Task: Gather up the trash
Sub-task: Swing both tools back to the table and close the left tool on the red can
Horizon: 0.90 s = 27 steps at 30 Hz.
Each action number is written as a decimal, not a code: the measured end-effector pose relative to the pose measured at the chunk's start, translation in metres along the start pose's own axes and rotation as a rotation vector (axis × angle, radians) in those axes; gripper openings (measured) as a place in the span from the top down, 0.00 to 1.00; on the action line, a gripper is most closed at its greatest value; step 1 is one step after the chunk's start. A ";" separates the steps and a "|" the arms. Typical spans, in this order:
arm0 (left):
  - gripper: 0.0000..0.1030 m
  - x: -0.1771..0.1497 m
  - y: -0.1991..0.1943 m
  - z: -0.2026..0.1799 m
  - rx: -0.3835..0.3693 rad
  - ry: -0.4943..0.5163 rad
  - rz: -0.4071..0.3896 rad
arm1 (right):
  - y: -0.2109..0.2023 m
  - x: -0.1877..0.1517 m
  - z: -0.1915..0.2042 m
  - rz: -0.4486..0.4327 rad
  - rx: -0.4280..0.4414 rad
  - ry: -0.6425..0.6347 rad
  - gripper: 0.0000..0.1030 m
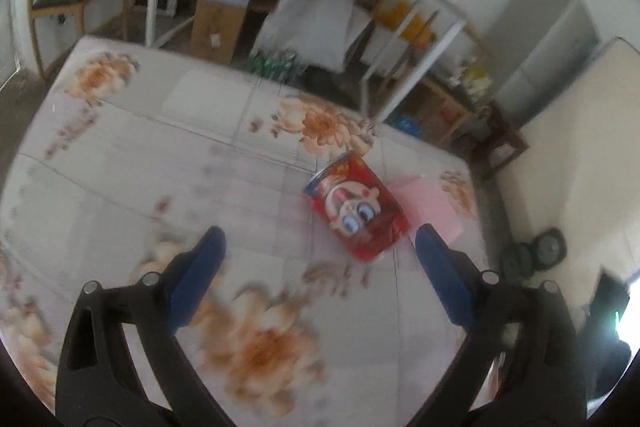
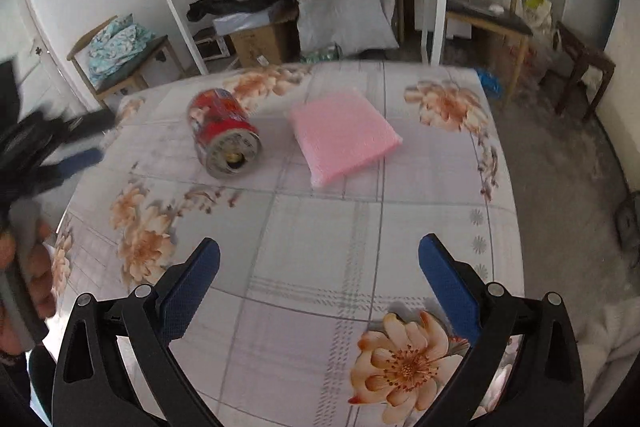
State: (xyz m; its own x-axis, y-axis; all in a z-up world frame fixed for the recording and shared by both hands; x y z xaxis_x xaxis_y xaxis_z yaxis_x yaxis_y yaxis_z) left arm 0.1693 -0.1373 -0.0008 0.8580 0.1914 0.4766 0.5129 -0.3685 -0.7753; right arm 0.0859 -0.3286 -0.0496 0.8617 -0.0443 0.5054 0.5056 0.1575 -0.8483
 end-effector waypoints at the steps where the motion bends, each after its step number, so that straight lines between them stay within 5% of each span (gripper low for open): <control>1: 0.11 0.002 0.008 -0.002 0.000 -0.016 0.011 | 0.004 -0.002 -0.003 0.006 -0.009 -0.003 0.06; 8: 0.11 0.012 0.057 -0.017 0.093 -0.079 0.095 | 0.006 -0.010 -0.022 0.014 -0.026 0.025 0.06; 14: 0.11 0.015 0.084 -0.016 0.089 -0.145 0.138 | 0.002 -0.011 -0.028 0.005 -0.014 0.037 0.06; 25: 0.12 0.014 0.123 -0.020 0.156 -0.148 0.166 | 0.004 -0.011 -0.046 0.008 -0.035 0.066 0.06; 27: 0.19 0.015 0.124 -0.021 0.189 -0.116 0.157 | 0.005 -0.011 -0.050 0.009 -0.044 0.070 0.06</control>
State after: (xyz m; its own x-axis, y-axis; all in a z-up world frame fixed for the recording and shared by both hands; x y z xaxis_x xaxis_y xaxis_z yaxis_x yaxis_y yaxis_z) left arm 0.2452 -0.1997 -0.0811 0.9191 0.2521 0.3027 0.3603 -0.2272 -0.9048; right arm 0.0809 -0.3763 -0.0672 0.8665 -0.1125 0.4864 0.4976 0.1150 -0.8598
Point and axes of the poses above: each gripper's, at about its wrist camera, not at the fingertips, and y roughly the way its jaws point, z to its left, x to its top, the point moved 10 cm from there along y, roughly the way its jaws point, and after that the axes turned 5 degrees about z, right-handed, at the moved point
